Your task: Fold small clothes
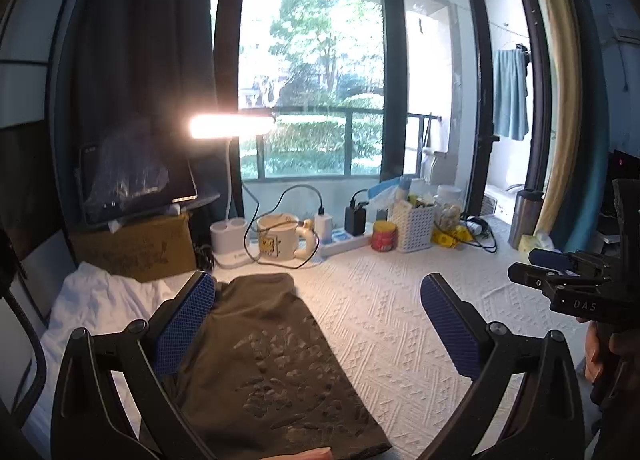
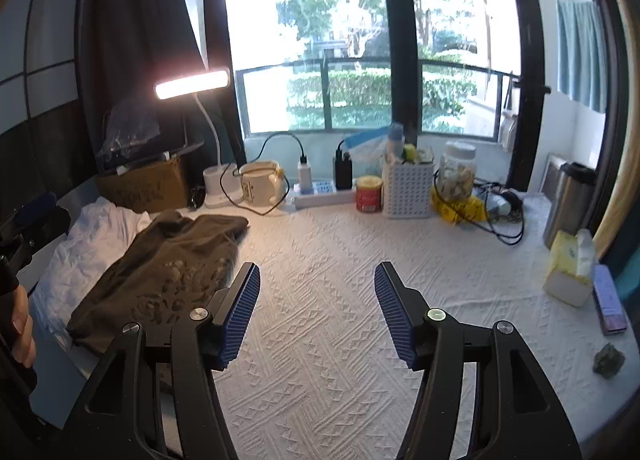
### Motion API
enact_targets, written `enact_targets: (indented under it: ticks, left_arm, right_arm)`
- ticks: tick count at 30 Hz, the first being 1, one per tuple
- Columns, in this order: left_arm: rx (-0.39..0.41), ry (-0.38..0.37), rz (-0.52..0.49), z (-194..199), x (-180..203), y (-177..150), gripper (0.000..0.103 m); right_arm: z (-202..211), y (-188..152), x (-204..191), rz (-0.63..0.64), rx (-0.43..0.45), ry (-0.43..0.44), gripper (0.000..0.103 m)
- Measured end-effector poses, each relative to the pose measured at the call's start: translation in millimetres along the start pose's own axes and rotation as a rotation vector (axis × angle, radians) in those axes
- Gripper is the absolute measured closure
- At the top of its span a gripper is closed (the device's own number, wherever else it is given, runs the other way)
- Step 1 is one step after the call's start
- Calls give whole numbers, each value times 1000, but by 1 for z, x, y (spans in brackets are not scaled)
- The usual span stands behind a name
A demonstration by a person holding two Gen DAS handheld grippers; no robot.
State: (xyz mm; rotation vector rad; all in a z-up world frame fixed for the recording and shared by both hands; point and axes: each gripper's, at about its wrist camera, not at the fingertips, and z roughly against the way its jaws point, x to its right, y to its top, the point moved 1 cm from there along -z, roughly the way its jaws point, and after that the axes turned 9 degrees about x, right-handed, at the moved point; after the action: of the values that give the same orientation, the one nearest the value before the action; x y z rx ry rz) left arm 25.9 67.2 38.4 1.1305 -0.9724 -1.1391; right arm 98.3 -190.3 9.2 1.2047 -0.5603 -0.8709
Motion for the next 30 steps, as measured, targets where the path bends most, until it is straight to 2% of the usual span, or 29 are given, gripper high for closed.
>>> enact_targets:
  ticks: [14, 24, 30]
  left_arm:
    - [120, -2, 6, 42, 4, 32, 1]
    - [172, 55, 2, 62, -2, 55, 1]
    - [190, 85, 37, 70, -12, 62, 1]
  right_arm:
    - [60, 35, -12, 45, 132, -23, 40]
    - [95, 61, -19, 84, 227, -38, 39]
    - [111, 74, -25, 97, 280, -44, 35]
